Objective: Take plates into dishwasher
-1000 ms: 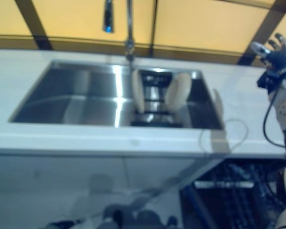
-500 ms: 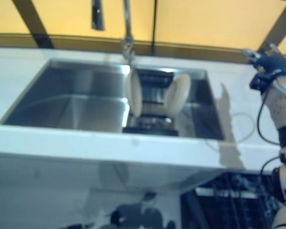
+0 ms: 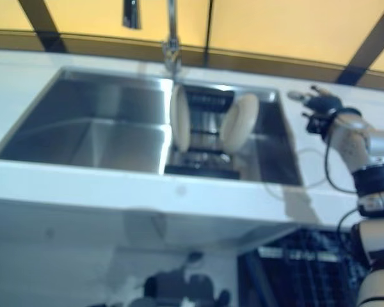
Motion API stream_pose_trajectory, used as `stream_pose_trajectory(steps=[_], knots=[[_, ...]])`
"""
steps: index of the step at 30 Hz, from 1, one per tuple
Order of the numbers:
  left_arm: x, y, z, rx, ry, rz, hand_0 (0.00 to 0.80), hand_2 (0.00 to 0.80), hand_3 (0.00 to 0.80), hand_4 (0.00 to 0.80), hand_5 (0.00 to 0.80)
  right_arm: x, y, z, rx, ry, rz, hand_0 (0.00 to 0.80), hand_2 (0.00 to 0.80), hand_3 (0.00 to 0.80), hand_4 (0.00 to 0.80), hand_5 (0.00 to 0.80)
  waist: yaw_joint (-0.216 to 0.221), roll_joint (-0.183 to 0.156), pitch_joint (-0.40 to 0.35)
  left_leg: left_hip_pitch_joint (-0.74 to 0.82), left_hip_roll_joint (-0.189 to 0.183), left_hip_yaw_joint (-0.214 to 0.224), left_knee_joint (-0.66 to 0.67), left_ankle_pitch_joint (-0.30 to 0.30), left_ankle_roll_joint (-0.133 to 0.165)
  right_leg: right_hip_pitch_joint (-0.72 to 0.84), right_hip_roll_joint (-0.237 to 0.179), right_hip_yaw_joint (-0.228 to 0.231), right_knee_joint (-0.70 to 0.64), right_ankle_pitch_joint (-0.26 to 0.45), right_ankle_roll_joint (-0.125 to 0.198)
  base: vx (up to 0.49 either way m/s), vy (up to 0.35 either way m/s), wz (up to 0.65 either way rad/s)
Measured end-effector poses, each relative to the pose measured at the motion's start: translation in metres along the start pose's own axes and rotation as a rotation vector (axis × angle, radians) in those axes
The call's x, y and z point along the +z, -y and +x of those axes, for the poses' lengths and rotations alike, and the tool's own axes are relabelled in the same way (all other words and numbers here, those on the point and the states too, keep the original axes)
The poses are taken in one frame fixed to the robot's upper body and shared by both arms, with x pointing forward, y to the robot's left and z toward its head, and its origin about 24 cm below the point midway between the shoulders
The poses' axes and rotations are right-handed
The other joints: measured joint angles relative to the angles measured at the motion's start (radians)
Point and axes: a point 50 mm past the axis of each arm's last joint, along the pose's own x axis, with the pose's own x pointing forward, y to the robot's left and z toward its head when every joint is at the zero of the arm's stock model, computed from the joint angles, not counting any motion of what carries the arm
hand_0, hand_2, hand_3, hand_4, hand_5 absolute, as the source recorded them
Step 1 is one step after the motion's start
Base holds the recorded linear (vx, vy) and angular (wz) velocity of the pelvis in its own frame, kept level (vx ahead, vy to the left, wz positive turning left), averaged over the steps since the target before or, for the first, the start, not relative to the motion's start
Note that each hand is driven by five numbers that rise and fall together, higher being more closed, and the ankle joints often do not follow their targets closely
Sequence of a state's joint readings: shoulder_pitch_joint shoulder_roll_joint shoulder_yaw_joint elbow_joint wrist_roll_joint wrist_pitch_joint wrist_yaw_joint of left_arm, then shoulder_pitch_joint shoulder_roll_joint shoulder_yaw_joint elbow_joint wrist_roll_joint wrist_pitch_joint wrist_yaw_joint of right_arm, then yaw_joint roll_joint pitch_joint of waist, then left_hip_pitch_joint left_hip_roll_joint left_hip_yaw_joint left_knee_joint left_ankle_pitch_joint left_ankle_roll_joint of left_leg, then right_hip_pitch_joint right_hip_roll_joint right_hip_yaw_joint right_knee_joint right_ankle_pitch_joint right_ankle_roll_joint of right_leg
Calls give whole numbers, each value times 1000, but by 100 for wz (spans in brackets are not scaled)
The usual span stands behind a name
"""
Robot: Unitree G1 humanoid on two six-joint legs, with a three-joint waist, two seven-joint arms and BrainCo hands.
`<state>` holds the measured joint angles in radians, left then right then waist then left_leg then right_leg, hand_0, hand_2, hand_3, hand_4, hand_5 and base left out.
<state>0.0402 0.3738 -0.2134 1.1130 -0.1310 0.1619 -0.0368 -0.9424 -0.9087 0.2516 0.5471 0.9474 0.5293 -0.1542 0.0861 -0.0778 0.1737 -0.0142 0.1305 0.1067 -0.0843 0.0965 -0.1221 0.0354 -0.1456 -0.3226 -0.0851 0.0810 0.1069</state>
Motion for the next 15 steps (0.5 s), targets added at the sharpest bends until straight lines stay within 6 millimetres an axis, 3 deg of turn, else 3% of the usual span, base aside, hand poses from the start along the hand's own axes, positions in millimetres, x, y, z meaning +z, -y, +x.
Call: stream_pose_trajectory(steps=[8, 15], knots=[[3, -7, 0, 42, 9, 1, 0, 0, 0, 0, 0, -3, -7, 2, 24, -10, 21, 0, 0, 0, 0, 0, 21, -31, 37, -2, 1, -9, 0, 0, 0, 5, 0, -13, -1, -1, 1, 3, -10, 4], [4, -11, -1, 53, 14, 4, 0, 0, 0, 0, 0, -5, -14, 3, 66, -20, 46, 0, 0, 0, 0, 0, 38, -29, 44, -16, -1, -14, 1, 5, 0, -3, 0, -18, 0, -1, 0, 8, 5, 3]])
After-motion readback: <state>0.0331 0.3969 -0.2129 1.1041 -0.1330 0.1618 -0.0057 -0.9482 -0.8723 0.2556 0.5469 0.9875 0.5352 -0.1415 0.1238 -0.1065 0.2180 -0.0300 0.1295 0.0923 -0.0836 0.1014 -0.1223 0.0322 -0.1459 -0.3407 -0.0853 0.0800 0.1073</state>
